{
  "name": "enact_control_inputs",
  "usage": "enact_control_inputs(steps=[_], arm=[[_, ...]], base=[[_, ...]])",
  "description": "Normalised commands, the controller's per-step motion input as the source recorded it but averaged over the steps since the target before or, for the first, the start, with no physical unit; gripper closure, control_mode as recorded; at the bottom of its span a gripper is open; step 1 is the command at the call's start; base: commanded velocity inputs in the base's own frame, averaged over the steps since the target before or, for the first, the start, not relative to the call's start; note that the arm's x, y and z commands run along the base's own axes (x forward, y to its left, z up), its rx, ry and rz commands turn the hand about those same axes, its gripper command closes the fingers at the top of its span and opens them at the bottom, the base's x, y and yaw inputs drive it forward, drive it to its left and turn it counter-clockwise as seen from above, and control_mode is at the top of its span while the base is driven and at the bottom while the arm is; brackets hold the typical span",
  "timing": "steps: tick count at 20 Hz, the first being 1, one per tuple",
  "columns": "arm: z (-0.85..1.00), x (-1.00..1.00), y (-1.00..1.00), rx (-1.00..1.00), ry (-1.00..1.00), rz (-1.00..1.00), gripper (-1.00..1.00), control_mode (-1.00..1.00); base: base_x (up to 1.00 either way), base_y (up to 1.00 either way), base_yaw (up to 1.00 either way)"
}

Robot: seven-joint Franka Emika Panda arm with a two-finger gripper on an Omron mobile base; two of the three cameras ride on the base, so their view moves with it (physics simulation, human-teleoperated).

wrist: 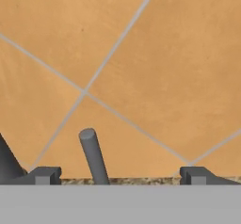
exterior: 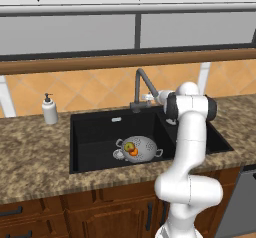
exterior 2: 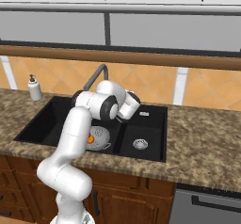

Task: Put the colander in the sink, put the apple, tangerine in the colander, and turn on the sink faucet and pour water over the colander.

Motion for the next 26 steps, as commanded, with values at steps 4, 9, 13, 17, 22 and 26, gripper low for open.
enact_control_inputs(steps=[4,9,13,17,22,26], arm=[[-0.01,0.07,0.0,0.0,0.0,0.02,-1.0,-1.0],[0.0,0.08,0.0,0.0,0.0,0.01,-1.0,-1.0],[0.0,0.02,0.0,0.0,0.0,0.01,-1.0,-1.0],[0.0,0.01,0.0,0.0,0.0,0.01,-1.0,-1.0],[0.0,0.08,0.0,0.0,0.0,0.0,-1.0,-1.0],[0.0,0.22,0.0,0.0,0.0,0.0,-1.0,-1.0]], base=[[0.0,0.0,0.0],[0.0,0.0,0.0],[0.0,0.0,0.0],[0.0,0.0,0.0],[0.0,0.0,0.0],[0.0,0.0,0.0]])
